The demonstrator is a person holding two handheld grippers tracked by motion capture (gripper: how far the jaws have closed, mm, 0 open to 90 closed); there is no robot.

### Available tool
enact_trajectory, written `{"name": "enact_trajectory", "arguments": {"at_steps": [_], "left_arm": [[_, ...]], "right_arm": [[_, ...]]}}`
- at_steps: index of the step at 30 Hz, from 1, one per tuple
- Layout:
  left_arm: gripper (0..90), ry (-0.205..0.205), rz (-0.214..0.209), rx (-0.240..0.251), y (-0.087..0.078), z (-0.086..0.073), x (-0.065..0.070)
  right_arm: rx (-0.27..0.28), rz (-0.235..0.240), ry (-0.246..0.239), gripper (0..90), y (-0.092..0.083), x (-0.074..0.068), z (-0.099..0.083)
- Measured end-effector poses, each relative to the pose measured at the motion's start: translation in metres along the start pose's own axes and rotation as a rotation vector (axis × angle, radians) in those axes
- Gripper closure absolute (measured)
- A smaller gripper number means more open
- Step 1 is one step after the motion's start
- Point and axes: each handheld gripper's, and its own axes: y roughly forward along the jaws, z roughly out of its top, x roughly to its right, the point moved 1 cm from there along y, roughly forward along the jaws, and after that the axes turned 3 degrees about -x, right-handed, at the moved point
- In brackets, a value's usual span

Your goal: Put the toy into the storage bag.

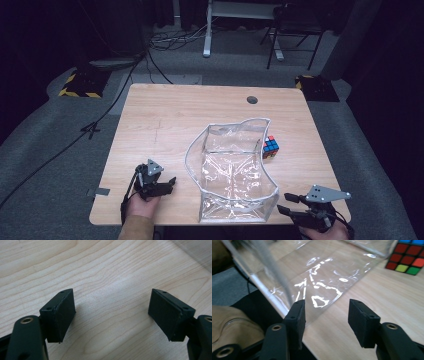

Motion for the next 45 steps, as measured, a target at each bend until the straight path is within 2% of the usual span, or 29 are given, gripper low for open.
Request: {"name": "enact_trajectory", "arguments": {"at_steps": [5, 14, 19, 20, 25, 30, 34, 35, 39, 42, 44, 45], "left_arm": [[21.8, 0.001, -0.004, 0.001, 0.000, 0.000, 0.000], [21.1, 0.002, -0.002, -0.002, 0.001, 0.001, -0.001], [21.0, -0.008, 0.007, 0.000, 0.001, 0.001, -0.001], [21.0, -0.011, 0.013, 0.001, 0.001, 0.001, 0.000], [21.0, -0.018, 0.014, 0.002, 0.001, 0.000, 0.000], [21.0, -0.018, 0.017, 0.002, 0.000, 0.000, 0.001], [21.0, -0.027, 0.025, -0.002, -0.001, -0.001, 0.002], [21.0, -0.027, 0.028, 0.002, -0.001, -0.001, 0.002], [21.0, -0.032, 0.022, 0.003, -0.001, -0.002, 0.002], [20.9, -0.031, 0.022, 0.002, -0.001, -0.002, 0.002], [20.9, -0.031, 0.022, 0.001, -0.001, -0.002, 0.002], [20.9, -0.031, 0.022, 0.001, -0.001, -0.002, 0.002]], "right_arm": [[0.020, -0.038, 0.045, 43.6, 0.003, 0.012, 0.008], [0.050, -0.084, 0.076, 42.7, 0.010, 0.031, 0.030], [0.041, -0.109, 0.086, 39.3, 0.018, 0.048, 0.046], [0.036, -0.116, 0.085, 38.3, 0.021, 0.052, 0.049], [0.024, -0.138, 0.144, 34.3, 0.041, 0.072, 0.065], [-0.024, -0.185, 0.140, 33.3, 0.064, 0.083, 0.072], [-0.031, -0.223, 0.146, 33.0, 0.075, 0.094, 0.077], [-0.040, -0.244, 0.148, 32.6, 0.080, 0.098, 0.080], [-0.038, -0.251, 0.161, 30.4, 0.092, 0.107, 0.085], [-0.055, -0.270, 0.164, 29.7, 0.101, 0.108, 0.089], [-0.068, -0.291, 0.143, 29.1, 0.107, 0.110, 0.091], [-0.072, -0.297, 0.158, 29.1, 0.110, 0.109, 0.092]]}}
